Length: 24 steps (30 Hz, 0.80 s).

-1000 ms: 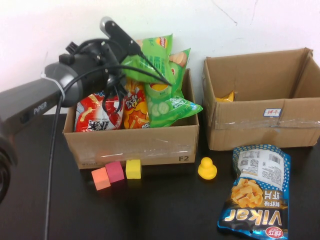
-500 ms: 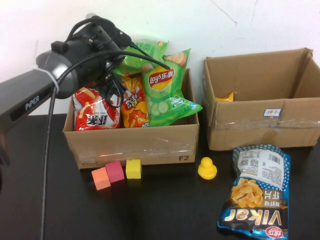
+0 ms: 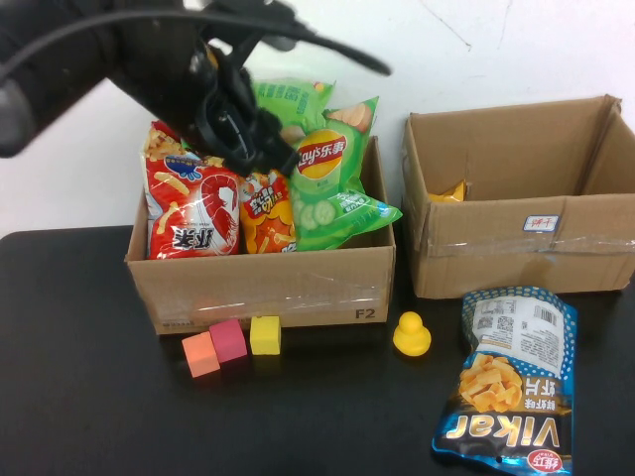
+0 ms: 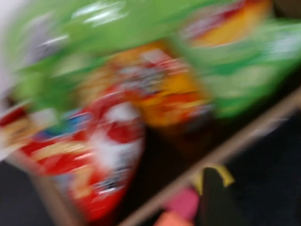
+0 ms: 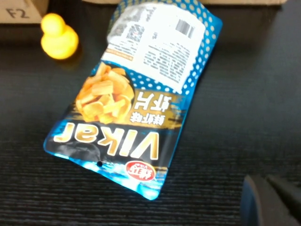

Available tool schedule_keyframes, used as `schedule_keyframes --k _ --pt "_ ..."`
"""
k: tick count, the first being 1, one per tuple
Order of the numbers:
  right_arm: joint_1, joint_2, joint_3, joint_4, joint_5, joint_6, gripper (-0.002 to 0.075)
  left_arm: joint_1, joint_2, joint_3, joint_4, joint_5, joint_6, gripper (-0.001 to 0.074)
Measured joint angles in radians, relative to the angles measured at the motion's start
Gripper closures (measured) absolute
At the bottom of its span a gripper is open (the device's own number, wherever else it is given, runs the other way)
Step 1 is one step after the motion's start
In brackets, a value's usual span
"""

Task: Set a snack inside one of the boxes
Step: Pick up the potato chip

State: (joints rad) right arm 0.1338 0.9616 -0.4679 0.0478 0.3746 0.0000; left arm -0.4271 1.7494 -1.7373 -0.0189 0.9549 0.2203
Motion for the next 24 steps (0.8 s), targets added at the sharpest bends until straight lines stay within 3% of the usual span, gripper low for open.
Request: schedule_keyframes --k 2,4,10,13,19,24 --pt "0.0 0.002 -0.015 0.005 0.011 -0.017 0.0726 -0.009 -0.03 0.0 -0.082 0.035 0.069 0.0593" --pt "0.0 0.013 -0.019 0.007 0.011 -0.049 0.0726 -0.02 -0.059 0.0 -0.117 0.087 0.118 0.0675" --pt "0.0 0.108 -0.022 0.027 -0.027 -0.068 0.0682 -0.071 -0.172 0.036 -0.156 0.165 0.148 0.0729" --pt "0.0 0.191 -0.038 0.067 -0.032 -0.07 0.0578 -0.119 -0.263 0.133 -0.187 0.118 0.152 0.0733" --pt "0.0 0.405 -0.135 0.218 -0.038 -0.072 0.0212 -0.226 -0.464 0.459 -0.224 -0.035 0.148 0.0735" --pt "0.027 0.616 -0.276 0.286 -0.05 -0.072 0.0118 -0.256 -0.609 0.73 -0.26 -0.155 0.146 0.0735"
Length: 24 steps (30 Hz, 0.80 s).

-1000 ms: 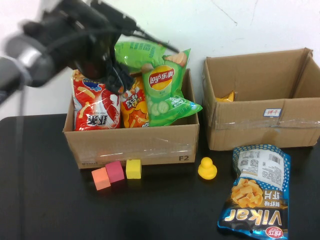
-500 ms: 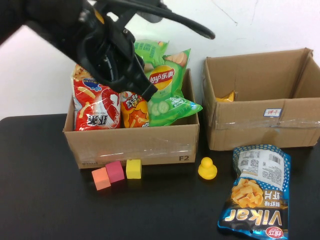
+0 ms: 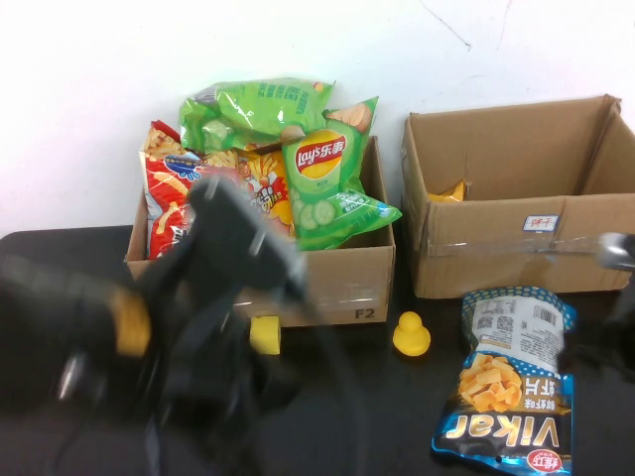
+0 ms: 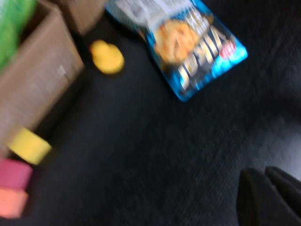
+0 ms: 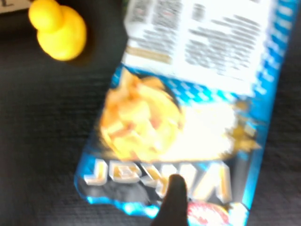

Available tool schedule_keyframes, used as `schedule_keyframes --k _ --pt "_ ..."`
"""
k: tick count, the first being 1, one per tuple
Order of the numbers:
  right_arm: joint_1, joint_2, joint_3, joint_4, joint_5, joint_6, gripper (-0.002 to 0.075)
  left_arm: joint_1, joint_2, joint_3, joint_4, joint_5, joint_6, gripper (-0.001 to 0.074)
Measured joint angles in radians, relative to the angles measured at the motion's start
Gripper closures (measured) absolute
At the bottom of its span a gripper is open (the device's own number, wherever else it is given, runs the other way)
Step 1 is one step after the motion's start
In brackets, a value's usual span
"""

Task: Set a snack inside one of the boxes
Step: Pick up the potato chip

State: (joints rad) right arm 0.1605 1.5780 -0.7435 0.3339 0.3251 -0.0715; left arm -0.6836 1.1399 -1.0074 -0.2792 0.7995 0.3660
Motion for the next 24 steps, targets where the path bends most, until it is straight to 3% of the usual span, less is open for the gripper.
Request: schedule_keyframes --k 8,19,22,24 --pt "0.111 0.283 -0.223 0.02 -0.043 0.027 0.0103 -0.001 -0.163 0.271 -0.009 -0.06 -0.045 0.0735" --pt "0.115 0.518 -0.389 -0.01 -0.033 0.06 0.0104 -0.001 -0.294 0.301 -0.009 -0.02 -0.093 0.0736" --pt "0.115 0.536 -0.417 -0.016 0.002 0.062 0.0136 -0.001 -0.322 0.301 -0.009 -0.013 -0.093 0.0736" --pt "0.115 0.543 -0.423 -0.019 0.015 0.062 0.0206 -0.001 -0.334 0.301 -0.009 -0.013 -0.093 0.0736"
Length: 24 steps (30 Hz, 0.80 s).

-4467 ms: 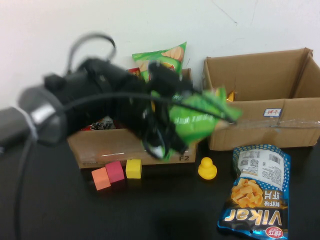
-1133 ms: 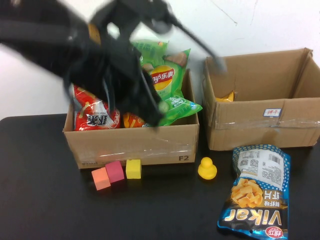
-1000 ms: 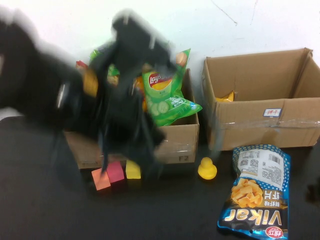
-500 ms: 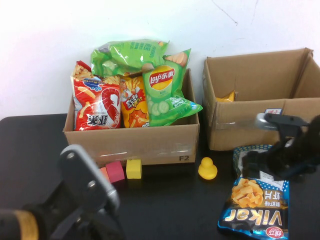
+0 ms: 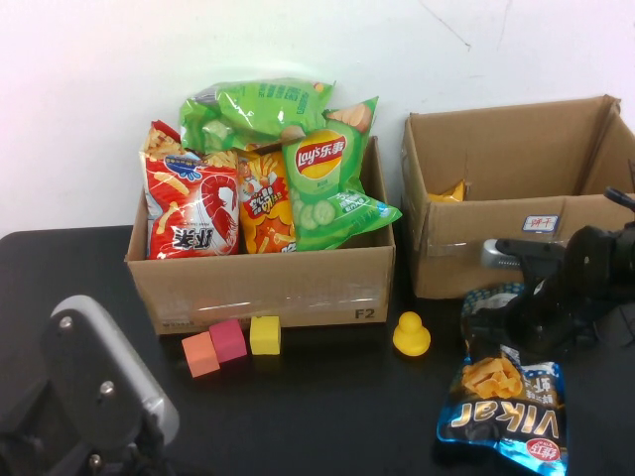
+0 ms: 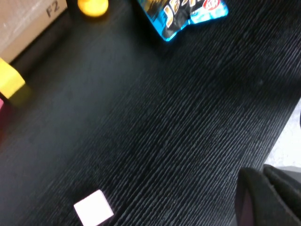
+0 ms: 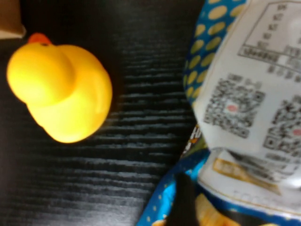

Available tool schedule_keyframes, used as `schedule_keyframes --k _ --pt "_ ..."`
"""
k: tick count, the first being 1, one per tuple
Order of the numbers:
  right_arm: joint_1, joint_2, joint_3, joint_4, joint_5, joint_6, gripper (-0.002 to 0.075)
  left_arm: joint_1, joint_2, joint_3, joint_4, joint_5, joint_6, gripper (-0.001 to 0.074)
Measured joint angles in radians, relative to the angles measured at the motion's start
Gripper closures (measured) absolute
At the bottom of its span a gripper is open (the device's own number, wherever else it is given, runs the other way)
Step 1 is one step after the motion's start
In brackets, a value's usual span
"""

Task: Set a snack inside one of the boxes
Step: Pick up the potato chip

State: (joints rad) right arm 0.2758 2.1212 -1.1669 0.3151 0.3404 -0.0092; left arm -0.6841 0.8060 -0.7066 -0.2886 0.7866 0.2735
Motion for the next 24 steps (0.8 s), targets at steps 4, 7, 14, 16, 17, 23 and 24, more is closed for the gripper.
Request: schedule_keyframes --k 4,7,14,16,17,23,24 --pt "-0.002 0.005 -0.008 -0.006 0.023 0.025 0.0423 0.0 -0.013 0.0 0.0 0.002 0.0 0.0736" --pt "-0.002 0.005 -0.012 -0.021 0.041 0.031 0.0546 0.0 -0.013 0.0 0.0 0.002 0.0 0.0736" --pt "-0.002 -0.002 -0.018 -0.049 0.122 0.033 0.0558 0.0 -0.013 0.0 0.0 0.004 0.0 0.0736" --pt "-0.002 -0.014 -0.016 -0.055 0.167 0.033 0.0587 0.0 -0.013 0.0 0.0 0.004 0.007 0.0736" --pt "-0.002 -0.022 -0.014 -0.056 0.193 0.033 0.0605 0.0 -0.013 0.0 0.0 0.004 0.01 0.0736" --pt "0.026 -0.108 0.01 -0.069 0.334 0.033 0.0681 0.0 -0.013 0.0 0.0 0.004 0.014 0.0736" --pt "0.035 -0.132 0.01 -0.07 0.344 0.033 0.0684 0.0 -0.013 0.0 0.0 0.004 0.014 0.0736"
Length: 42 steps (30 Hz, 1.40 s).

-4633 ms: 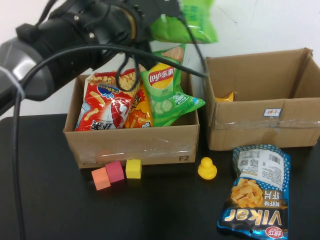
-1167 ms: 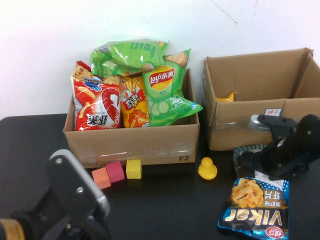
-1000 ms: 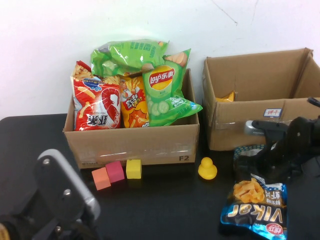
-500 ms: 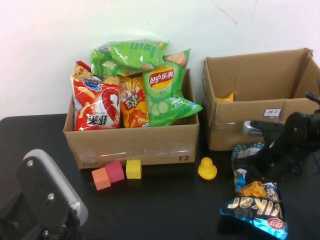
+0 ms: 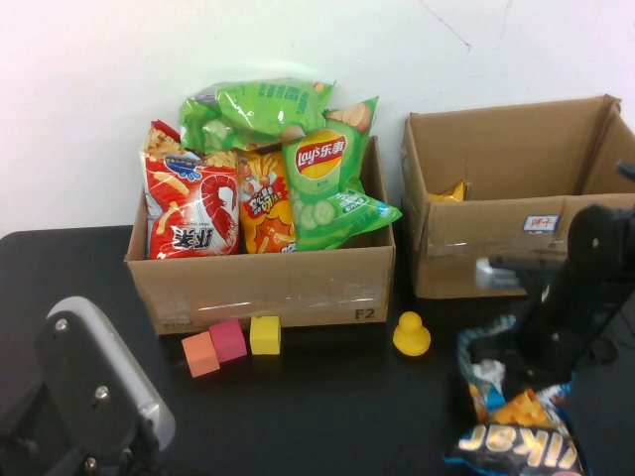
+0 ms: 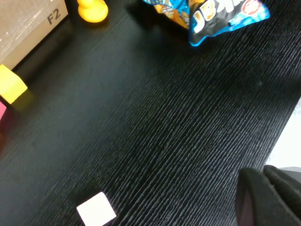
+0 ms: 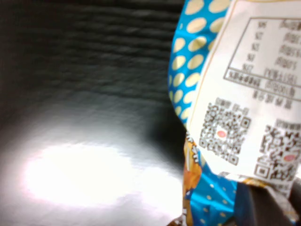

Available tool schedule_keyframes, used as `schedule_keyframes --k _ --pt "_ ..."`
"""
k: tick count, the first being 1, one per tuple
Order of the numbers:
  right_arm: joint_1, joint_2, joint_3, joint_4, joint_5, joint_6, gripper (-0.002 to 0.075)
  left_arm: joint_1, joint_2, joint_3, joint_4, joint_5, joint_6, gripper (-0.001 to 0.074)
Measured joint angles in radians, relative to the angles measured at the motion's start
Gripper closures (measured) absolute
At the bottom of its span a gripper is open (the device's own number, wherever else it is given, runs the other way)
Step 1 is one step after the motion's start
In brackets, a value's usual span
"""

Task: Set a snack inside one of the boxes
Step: Pick up the potato chip, then place the potato chip in the potato chip box

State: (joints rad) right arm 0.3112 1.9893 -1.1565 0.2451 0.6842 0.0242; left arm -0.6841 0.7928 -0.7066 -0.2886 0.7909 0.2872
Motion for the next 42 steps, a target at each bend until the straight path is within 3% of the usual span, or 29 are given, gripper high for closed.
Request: schedule_keyframes --k 8,14,19,29,34,42 --pt "0.071 -0.19 0.0 0.027 0.039 -0.024 0.0694 0.0 0.0 0.0 0.009 -0.011 0.005 0.0736" --pt "0.121 -0.311 -0.008 0.225 0.053 -0.185 0.0696 0.0 0.0 0.0 0.02 -0.013 0.005 0.0736" --pt "0.128 -0.326 -0.145 0.382 0.028 -0.321 0.0696 0.0 0.0 0.0 0.061 -0.013 -0.025 0.0736" --pt "0.129 -0.073 -0.585 0.457 -0.115 -0.351 0.0698 0.0 0.0 0.0 0.165 -0.013 -0.108 0.0736" --pt "0.139 0.103 -0.787 0.572 -0.093 -0.469 0.0698 0.0 -0.002 0.005 0.184 0.001 -0.124 0.0736" --pt "0.174 0.309 -0.943 0.624 -0.121 -0.605 0.0698 0.0 -0.002 0.005 0.231 0.029 -0.126 0.0736"
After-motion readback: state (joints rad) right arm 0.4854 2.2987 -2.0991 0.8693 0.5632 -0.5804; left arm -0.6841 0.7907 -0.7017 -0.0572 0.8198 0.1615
